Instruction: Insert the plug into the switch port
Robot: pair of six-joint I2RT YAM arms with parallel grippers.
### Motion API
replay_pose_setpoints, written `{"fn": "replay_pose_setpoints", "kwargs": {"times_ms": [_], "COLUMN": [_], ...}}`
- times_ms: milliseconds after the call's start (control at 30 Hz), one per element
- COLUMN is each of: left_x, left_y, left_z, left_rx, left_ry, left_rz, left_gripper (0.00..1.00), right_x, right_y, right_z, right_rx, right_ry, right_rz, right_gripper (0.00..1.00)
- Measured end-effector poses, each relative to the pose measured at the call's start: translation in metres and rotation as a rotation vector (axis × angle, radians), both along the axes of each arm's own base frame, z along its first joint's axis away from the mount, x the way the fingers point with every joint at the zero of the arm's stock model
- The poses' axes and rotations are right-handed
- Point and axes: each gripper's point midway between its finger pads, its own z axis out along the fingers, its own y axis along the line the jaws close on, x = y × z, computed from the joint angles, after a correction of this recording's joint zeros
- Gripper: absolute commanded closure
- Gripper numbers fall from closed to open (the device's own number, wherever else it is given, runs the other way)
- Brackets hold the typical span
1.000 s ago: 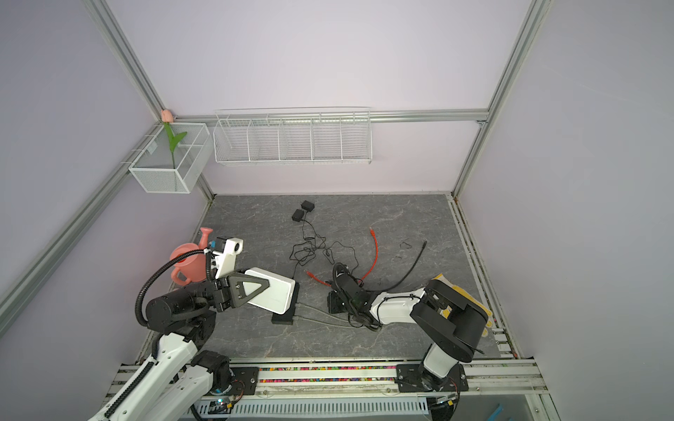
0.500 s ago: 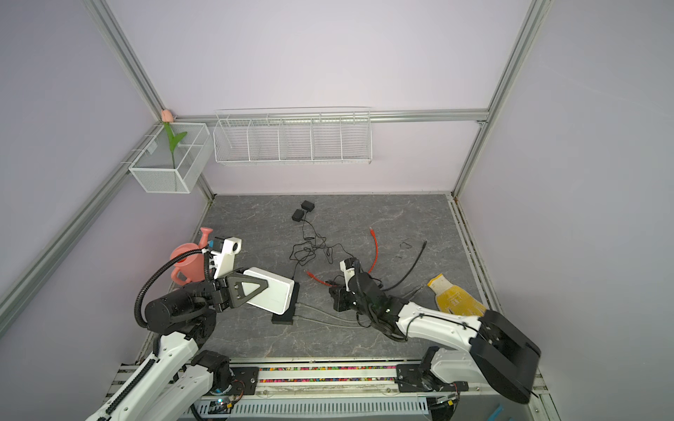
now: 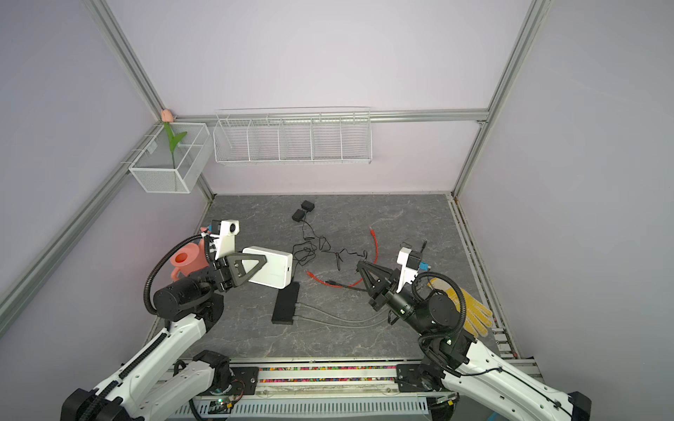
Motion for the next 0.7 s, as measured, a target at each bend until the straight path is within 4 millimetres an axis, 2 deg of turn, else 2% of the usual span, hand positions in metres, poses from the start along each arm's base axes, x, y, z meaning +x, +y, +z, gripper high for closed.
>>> {"fn": "replay_pose_setpoints", "kwargs": {"times_ms": [200, 400, 567, 700], "left_x": [-0.018, -0.023, -0.029, -0.039], "left_y": [-0.013, -0.015, -0.017, -0.021], "left_z": [0.006, 0.03, 0.039, 0.045], "left_rx": [-0.05, -0.069, -0.067, -0.049], "left_ry": [0.011, -0.01, -0.033, -0.065], "left_rz": [-0.079, -0.118, -0.149, -0.195], "left_gripper": [1.0, 1.0, 1.0, 1.0], "right_x": [-0.001, -0.006, -0.021, -0.042], "right_y": [0.014, 0.033, 0.033, 0.034], "right_z": [0.019, 0.029, 0.047, 0.064], "right_rx": [0.069, 0.104, 0.147, 0.165], "right_ry": [-0.078, -0.149, -0.243, -0.35], "right_rz": [0.055, 0.135, 0.181, 0.226], "right_gripper": [0.94, 0.94, 0.94, 0.94]}}
